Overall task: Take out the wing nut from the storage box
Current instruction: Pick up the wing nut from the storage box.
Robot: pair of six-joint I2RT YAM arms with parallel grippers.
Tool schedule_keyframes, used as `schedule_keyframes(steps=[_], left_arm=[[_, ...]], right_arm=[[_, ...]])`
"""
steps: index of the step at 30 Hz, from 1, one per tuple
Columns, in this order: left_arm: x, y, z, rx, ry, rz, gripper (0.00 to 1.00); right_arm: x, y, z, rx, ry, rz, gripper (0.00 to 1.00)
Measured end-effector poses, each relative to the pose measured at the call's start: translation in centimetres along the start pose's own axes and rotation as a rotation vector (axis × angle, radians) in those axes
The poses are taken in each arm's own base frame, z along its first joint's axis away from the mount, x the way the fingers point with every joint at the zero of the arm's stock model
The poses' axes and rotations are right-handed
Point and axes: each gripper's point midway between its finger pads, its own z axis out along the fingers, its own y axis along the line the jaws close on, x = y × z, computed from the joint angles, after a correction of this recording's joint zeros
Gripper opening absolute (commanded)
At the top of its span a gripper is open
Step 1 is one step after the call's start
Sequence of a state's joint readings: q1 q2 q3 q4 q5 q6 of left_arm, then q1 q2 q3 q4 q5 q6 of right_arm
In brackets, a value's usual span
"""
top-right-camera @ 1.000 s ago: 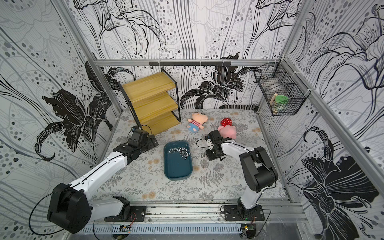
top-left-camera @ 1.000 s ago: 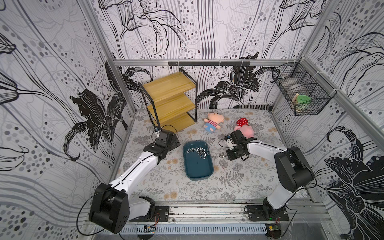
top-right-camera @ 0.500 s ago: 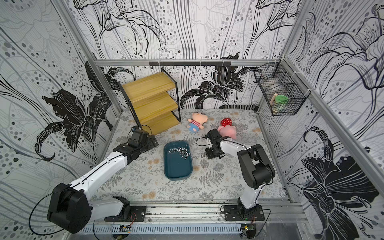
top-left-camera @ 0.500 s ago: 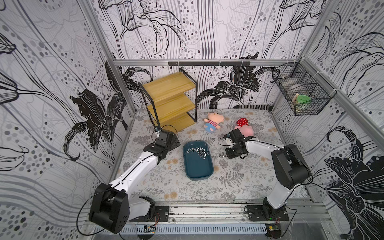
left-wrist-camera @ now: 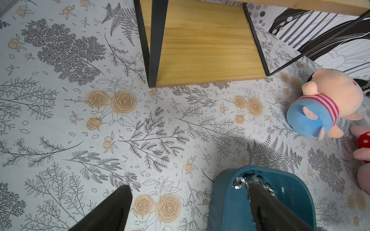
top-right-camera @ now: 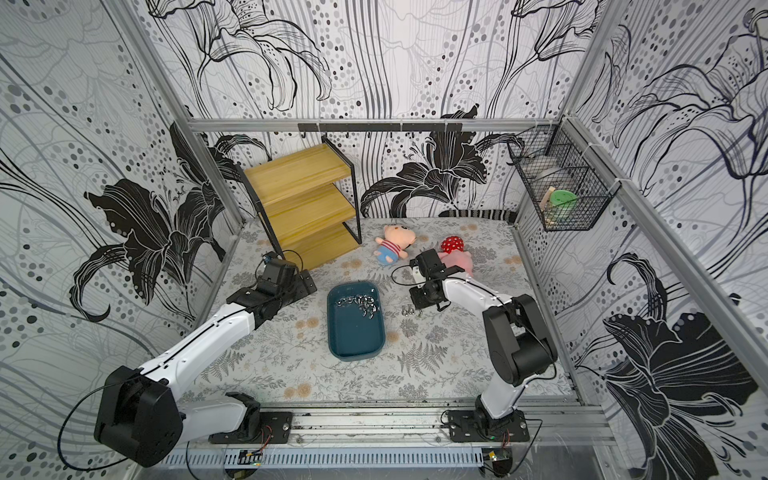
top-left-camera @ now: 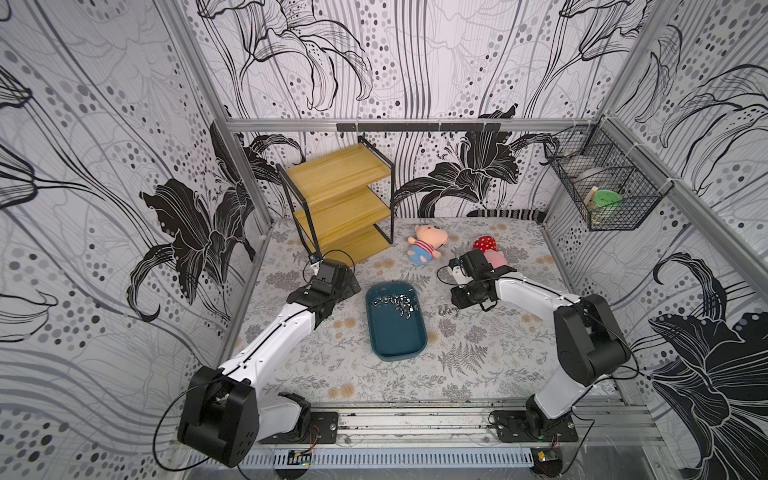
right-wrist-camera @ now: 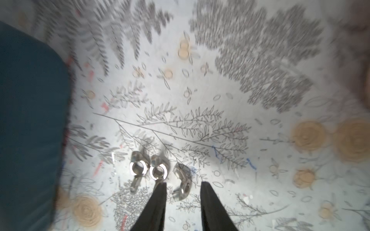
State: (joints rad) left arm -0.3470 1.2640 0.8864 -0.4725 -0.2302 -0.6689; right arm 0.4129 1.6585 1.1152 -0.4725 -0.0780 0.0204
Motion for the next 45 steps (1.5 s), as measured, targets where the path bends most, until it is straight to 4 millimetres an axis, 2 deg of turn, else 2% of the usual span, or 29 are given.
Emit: schedule_keyframes(steps=[2, 4, 7, 11, 15, 20, 25, 29, 45], left_arm=[[0.1, -0.2, -0.1, 0.003, 0.000, 0.006, 0.96], [0.1, -0.4, -0.2, 0.010, 0.000, 0.010, 0.96], [0.2, -0.7, -0.2, 0.015, 0.000, 0.014, 0.96], [0.3, -0.8, -0.2, 0.018, 0.001, 0.018, 0.95], [0.3, -0.8, -0.2, 0.018, 0.001, 0.017, 0.96], [0.3, -1.0, -0.2, 0.026, 0.005, 0.010, 0.96], [0.3, -1.0, -0.3, 0.028, 0.004, 0.008, 0.96], [0.2, -1.1, -0.4, 0.031, 0.000, 0.006, 0.96], [0.1, -1.0, -0.6, 0.036, -0.005, 0.004, 0.96]], right_arm=[[-2.0, 1.0, -1.9, -0.010, -0.063, -0.020, 0.36], [-3.8, 2.8, -3.5, -0.032, -0.120, -0.055, 0.37], [-5.7, 7.0, -5.3, -0.080, -0.180, -0.129, 0.37], [-6.4, 12.7, -6.8, -0.159, -0.219, -0.214, 0.37], [-6.6, 16.8, -6.9, -0.215, -0.226, -0.258, 0.37], [-6.3, 19.9, -4.1, -0.251, -0.186, -0.261, 0.37], [-5.3, 21.2, -0.7, -0.231, -0.116, -0.273, 0.37], [-4.7, 20.7, 1.0, -0.183, -0.071, -0.273, 0.37], [-2.6, 17.9, 4.9, -0.019, 0.041, -0.242, 0.34]])
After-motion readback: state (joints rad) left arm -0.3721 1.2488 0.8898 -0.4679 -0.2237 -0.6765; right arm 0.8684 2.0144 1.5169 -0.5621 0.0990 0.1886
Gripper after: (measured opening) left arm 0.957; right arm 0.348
